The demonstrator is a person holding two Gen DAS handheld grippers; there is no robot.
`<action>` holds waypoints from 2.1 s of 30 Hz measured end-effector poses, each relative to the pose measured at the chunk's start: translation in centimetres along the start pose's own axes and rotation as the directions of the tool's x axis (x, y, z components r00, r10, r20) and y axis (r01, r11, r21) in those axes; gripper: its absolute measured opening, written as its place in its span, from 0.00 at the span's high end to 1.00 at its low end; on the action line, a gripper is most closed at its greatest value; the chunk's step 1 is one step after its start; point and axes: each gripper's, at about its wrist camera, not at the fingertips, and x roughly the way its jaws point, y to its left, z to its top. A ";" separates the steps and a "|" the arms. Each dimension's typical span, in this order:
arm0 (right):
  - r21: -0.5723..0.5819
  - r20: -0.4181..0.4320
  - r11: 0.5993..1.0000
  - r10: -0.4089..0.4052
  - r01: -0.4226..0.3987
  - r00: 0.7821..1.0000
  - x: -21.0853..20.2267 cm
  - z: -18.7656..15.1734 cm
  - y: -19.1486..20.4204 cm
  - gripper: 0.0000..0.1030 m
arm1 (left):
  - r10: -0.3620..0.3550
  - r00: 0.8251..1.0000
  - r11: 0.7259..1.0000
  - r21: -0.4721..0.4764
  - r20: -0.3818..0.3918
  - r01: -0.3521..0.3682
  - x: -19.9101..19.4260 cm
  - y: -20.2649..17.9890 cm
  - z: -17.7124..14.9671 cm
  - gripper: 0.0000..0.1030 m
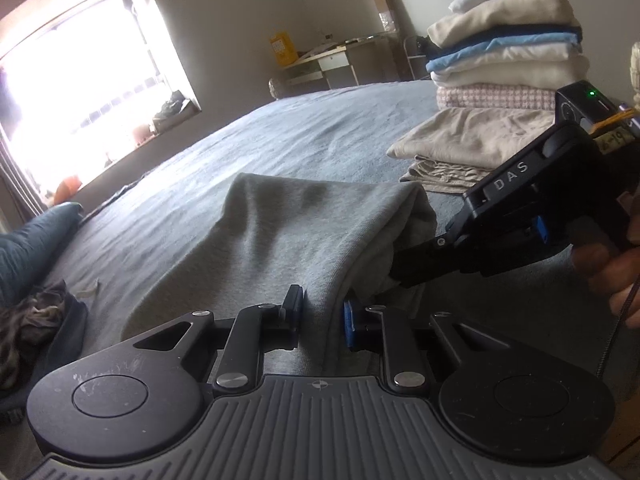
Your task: Fold clothes
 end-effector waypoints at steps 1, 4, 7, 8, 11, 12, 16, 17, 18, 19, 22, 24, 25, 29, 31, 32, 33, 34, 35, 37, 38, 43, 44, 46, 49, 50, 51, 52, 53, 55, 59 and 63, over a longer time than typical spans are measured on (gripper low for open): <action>-0.001 0.009 1.000 -0.007 0.007 1.000 0.0 -0.1 0.0 0.96 | 0.011 1.000 1.000 0.015 0.004 -0.011 -0.1 -0.2 0.0 0.81; -0.029 0.028 0.999 -0.022 0.022 0.999 -0.2 -0.1 0.4 0.98 | 0.116 0.992 0.977 0.178 0.046 -0.122 -0.4 -2.3 -0.4 0.82; -0.057 0.047 0.998 -0.036 0.039 0.998 -0.5 -0.2 0.8 0.98 | 0.200 0.976 0.896 0.387 0.081 -0.216 0.2 -5.4 -1.8 0.83; -0.066 0.053 0.997 -0.041 0.044 0.998 -0.5 -0.2 0.9 0.98 | 0.195 0.979 0.900 0.383 0.065 -0.205 0.5 -5.6 -2.0 0.81; -0.091 0.071 0.994 -0.054 0.061 0.996 -0.8 -0.3 1.3 0.98 | 0.184 0.983 0.918 0.353 0.025 -0.181 0.9 -5.7 -2.4 0.78; -0.085 0.067 0.994 -0.056 0.061 0.996 -0.9 -0.3 1.1 0.98 | 0.182 0.983 0.927 0.332 0.016 -0.177 0.9 -5.5 -2.3 0.74; -0.105 0.060 0.993 -0.043 0.050 0.997 -1.4 -0.3 1.4 0.97 | 0.155 0.988 0.954 0.261 -0.013 -0.146 0.4 -4.1 -1.5 0.63; -0.113 0.062 0.992 -0.039 0.046 0.997 -1.6 -0.3 1.6 0.97 | 0.146 0.989 0.955 0.265 -0.020 -0.136 0.4 -4.0 -1.6 0.62; -0.122 0.065 0.991 -0.042 0.049 0.997 -1.7 -0.3 1.7 0.97 | 0.138 0.990 0.955 0.270 -0.027 -0.125 0.4 -3.9 -1.6 0.62; -0.130 0.067 0.990 -0.044 0.052 0.997 -1.8 -0.2 1.8 0.97 | 0.129 0.991 0.953 0.281 -0.035 -0.114 0.3 -4.0 -1.7 0.61; -0.127 0.068 0.991 -0.042 0.051 0.997 -1.7 -0.1 1.8 0.97 | 0.117 0.992 0.943 0.318 -0.054 -0.094 0.4 -4.5 -2.2 0.60; -0.119 0.068 0.992 -0.040 0.048 0.997 -1.7 -0.1 1.6 0.97 | 0.122 0.991 0.937 0.336 -0.060 -0.095 0.5 -4.6 -2.7 0.60; -0.116 0.067 0.992 -0.039 0.047 0.997 -1.6 -0.1 1.5 0.97 | 0.124 0.990 0.934 0.343 -0.063 -0.096 0.5 -4.7 -2.9 0.60; -0.123 0.066 0.991 -0.046 0.054 0.997 -1.6 -0.1 1.6 0.97 | 0.158 0.987 0.941 0.311 -0.043 -0.137 0.4 -3.9 -2.8 0.79; -0.128 0.061 0.990 -0.046 0.054 0.997 -1.7 -0.2 1.7 0.97 | 0.183 0.983 0.935 0.314 -0.018 -0.168 0.2 -3.9 -2.6 0.81; -0.135 0.060 0.989 -0.045 0.053 0.997 -1.8 -0.3 1.9 0.97 | 0.195 0.981 0.931 0.315 -0.006 -0.183 0.0 -4.0 -2.4 0.82; -0.145 0.057 0.988 -0.043 0.050 0.997 -2.0 -0.3 2.2 0.97 | 0.204 0.979 0.928 0.319 0.001 -0.193 0.0 -4.1 -2.5 0.82; -0.153 0.049 0.987 -0.036 0.043 0.998 -2.1 -0.5 2.4 0.95 | 0.213 0.977 0.924 0.324 0.007 -0.204 -0.1 -4.2 -2.6 0.82; -0.158 0.038 0.987 -0.028 0.034 0.999 -2.3 -0.6 2.7 0.95 | 0.220 0.975 0.920 0.330 0.012 -0.212 -0.1 -4.3 -2.6 0.83; -0.146 -0.018 0.989 -0.003 0.000 1.000 -1.8 -1.0 3.0 0.96 | 0.234 0.972 0.909 0.347 0.028 -0.229 -0.2 -4.6 -2.9 0.83; -0.139 -0.046 0.990 0.010 -0.017 0.999 -1.6 -1.2 3.2 0.96 | 0.241 0.970 0.905 0.354 0.033 -0.236 -0.1 -4.8 -3.0 0.83; -0.128 -0.165 0.992 -0.014 -0.007 0.986 1.6 -2.0 3.4 0.95 | 0.250 0.967 0.908 0.336 0.044 -0.250 -0.1 -4.9 -2.8 0.84; -0.137 -0.179 0.991 -0.028 0.004 0.983 2.3 -2.1 3.4 0.95 | 0.248 0.968 0.911 0.329 0.043 -0.248 -0.2 -4.8 -2.7 0.84; -0.153 -0.206 0.988 -0.057 0.025 0.977 3.6 -2.2 3.3 0.95 | 0.245 0.969 0.914 0.321 0.045 -0.246 -0.3 -4.7 -2.6 0.84; -0.181 -0.201 0.983 -0.078 0.042 0.977 4.6 -2.1 3.6 0.96 | 0.229 0.972 0.926 0.297 0.046 -0.232 -0.5 -4.5 -2.6 0.84; -0.181 -0.194 0.983 -0.079 0.043 0.978 4.8 -1.9 3.6 0.97 | 0.226 0.973 0.928 0.295 0.043 -0.228 -0.6 -4.4 -2.7 0.84; -0.171 -0.190 0.985 -0.072 0.039 0.979 5.0 -2.0 3.3 0.97 | 0.223 0.974 0.929 0.293 0.040 -0.225 -0.6 -4.4 -2.8 0.85; -0.160 -0.186 0.986 -0.066 0.036 0.980 5.2 -2.0 3.1 0.97 | 0.220 0.975 0.931 0.291 0.038 -0.221 -0.6 -4.4 -2.9 0.84; -0.150 -0.181 0.988 -0.059 0.032 0.982 5.3 -2.0 2.9 0.97 | 0.217 0.976 0.932 0.289 0.035 -0.218 -0.6 -4.4 -3.0 0.82; -0.132 -0.171 0.991 -0.046 0.024 0.984 5.6 -2.0 2.4 0.97 | 0.211 0.977 0.935 0.285 0.029 -0.210 -0.7 -4.3 -3.1 0.79; -0.183 -0.098 0.983 -0.030 0.012 0.995 5.5 -2.7 2.0 0.97 | 0.202 0.979 0.938 0.286 0.008 -0.196 0.0 -4.5 -3.6 0.69; -0.203 -0.046 0.978 -0.057 0.047 0.997 5.6 -3.2 1.8 0.97 | 0.214 0.977 0.932 0.302 -0.013 -0.200 0.9 -5.1 -4.3 0.71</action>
